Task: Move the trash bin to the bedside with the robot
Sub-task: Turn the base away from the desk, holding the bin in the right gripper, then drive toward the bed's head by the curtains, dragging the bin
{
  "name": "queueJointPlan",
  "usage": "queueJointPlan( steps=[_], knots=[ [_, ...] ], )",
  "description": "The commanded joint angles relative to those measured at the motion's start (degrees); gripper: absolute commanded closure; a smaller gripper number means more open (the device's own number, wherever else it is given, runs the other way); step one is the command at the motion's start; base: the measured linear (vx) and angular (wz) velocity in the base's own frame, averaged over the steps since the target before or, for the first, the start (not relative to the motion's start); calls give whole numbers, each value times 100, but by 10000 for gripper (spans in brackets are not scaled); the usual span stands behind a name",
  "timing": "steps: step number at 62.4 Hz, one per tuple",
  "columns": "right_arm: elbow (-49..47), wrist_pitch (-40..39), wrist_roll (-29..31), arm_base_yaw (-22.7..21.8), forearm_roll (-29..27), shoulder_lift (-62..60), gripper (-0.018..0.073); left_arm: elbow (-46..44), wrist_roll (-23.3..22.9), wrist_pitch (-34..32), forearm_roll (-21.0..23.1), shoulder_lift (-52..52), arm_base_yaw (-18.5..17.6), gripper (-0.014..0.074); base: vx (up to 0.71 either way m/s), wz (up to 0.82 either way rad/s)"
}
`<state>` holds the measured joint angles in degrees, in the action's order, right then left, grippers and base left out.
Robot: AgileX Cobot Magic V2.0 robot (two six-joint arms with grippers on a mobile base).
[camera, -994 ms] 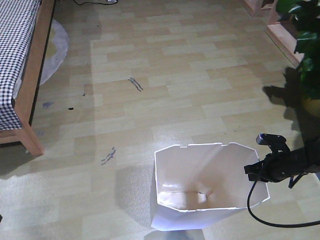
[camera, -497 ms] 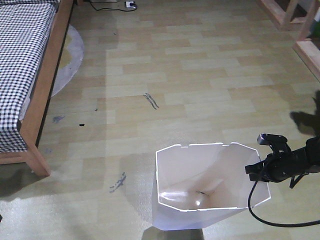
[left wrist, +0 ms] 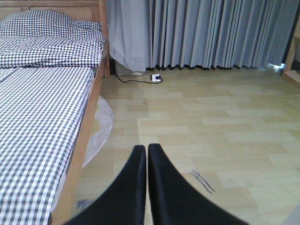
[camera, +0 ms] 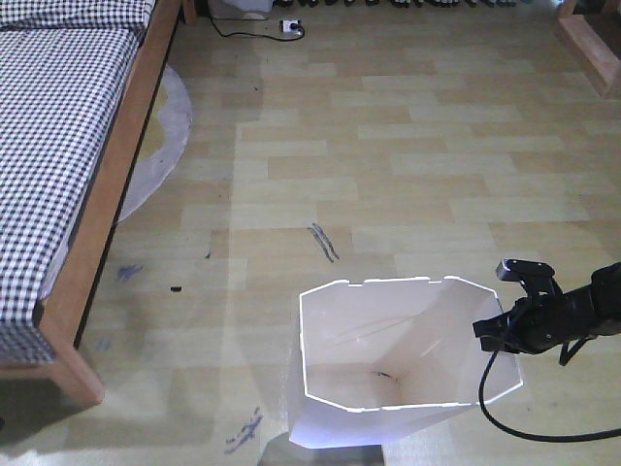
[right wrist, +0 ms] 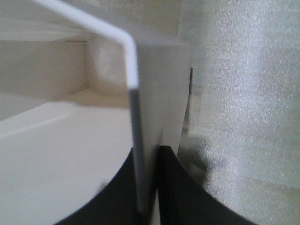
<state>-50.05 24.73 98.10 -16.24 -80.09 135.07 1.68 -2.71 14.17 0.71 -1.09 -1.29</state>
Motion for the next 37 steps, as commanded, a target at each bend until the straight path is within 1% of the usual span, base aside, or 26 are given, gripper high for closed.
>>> queueJointPlan(
  steps=[1,37],
  knots=[
    [-57,1074,-61,-13,-200,-401,566,166,-50,-417,23,-57,-32,602,46,0],
    [-57,1073,-63,-13,-214,-401,566,166,-50,-417,23,-57,-32,602,44,-1]
  ],
)
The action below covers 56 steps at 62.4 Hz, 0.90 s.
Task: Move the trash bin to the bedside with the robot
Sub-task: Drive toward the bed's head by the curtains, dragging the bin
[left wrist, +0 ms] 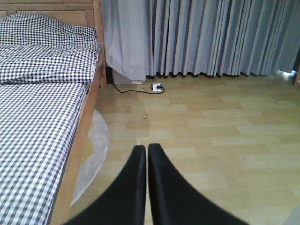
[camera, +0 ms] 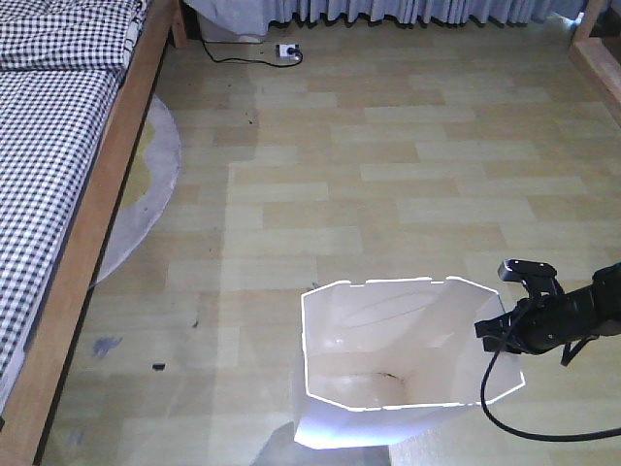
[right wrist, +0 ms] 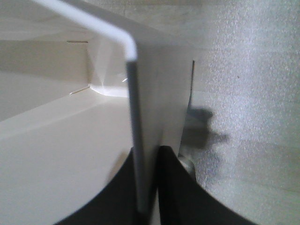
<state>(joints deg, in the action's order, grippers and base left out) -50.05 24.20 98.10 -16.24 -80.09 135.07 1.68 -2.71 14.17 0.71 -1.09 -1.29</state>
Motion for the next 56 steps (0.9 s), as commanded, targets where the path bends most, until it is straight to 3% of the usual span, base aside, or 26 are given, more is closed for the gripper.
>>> queueJointPlan(
  steps=[1,56],
  knots=[
    [-57,1126,-63,-13,-214,-401,566,166,-50,-417,23,-57,-32,602,44,3],
    [-57,1132,-63,-13,-213,-401,566,166,-50,-417,23,-57,-32,602,44,3]
  ],
)
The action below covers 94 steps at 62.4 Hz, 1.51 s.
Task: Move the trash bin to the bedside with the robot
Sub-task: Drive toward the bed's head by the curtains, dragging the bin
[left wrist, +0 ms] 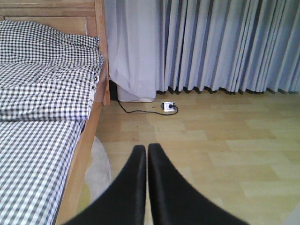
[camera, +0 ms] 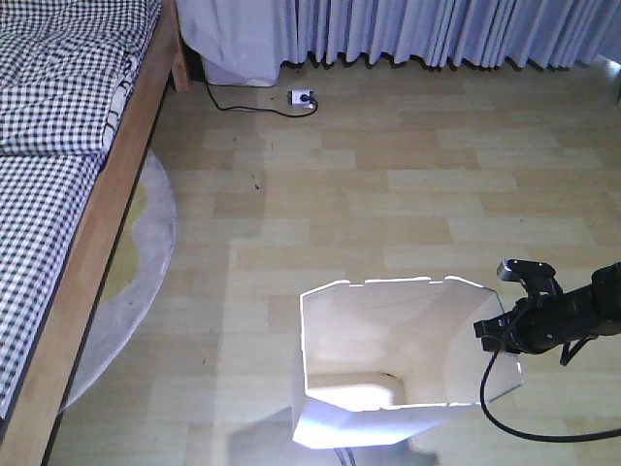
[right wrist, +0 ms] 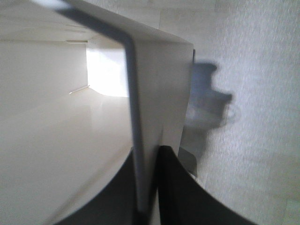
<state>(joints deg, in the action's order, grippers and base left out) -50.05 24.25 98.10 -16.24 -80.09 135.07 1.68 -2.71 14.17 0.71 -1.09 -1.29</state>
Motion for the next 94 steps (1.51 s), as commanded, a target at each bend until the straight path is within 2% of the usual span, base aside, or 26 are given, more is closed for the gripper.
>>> queueJointPlan(
  steps=[1,94],
  knots=[
    [-57,1126,-63,-13,-213,-401,566,166,-50,-417,23,-57,-32,602,45,0],
    [-57,1103,-63,-13,-213,-401,566,166,-50,-417,23,-57,-32,602,42,3]
  ],
)
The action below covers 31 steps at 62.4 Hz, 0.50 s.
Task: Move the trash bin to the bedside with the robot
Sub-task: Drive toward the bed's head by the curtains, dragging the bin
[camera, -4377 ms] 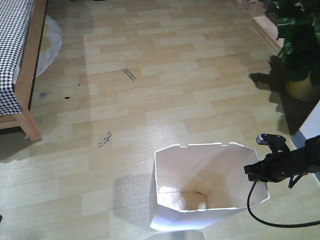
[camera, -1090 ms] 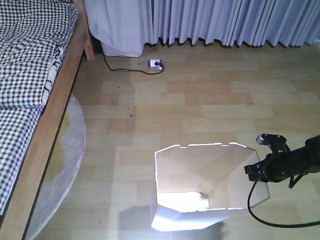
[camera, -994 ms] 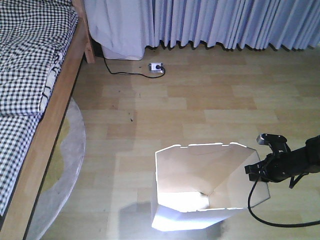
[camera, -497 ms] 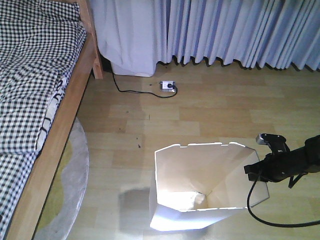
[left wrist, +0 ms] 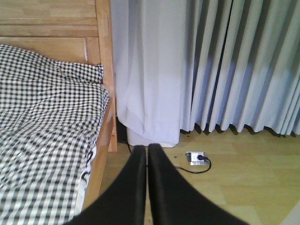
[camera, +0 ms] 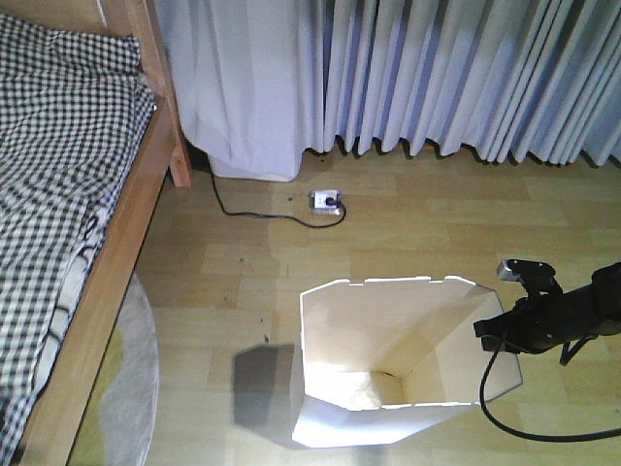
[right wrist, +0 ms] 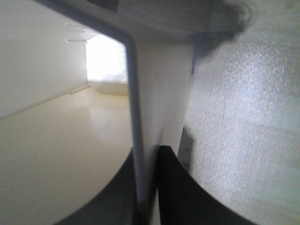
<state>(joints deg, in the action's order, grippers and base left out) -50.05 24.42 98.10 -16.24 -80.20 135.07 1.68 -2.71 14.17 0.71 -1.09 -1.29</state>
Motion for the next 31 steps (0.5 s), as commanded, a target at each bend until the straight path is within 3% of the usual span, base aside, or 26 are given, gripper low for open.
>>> queueJointPlan(
  steps=[1,31],
  knots=[
    [-57,1086,-63,-13,-203,-401,566,166,-50,-417,23,-57,-32,602,35,-5],
    [-57,1109,-63,-13,-203,-401,566,166,-50,-417,23,-57,-32,602,30,-3]
  ],
)
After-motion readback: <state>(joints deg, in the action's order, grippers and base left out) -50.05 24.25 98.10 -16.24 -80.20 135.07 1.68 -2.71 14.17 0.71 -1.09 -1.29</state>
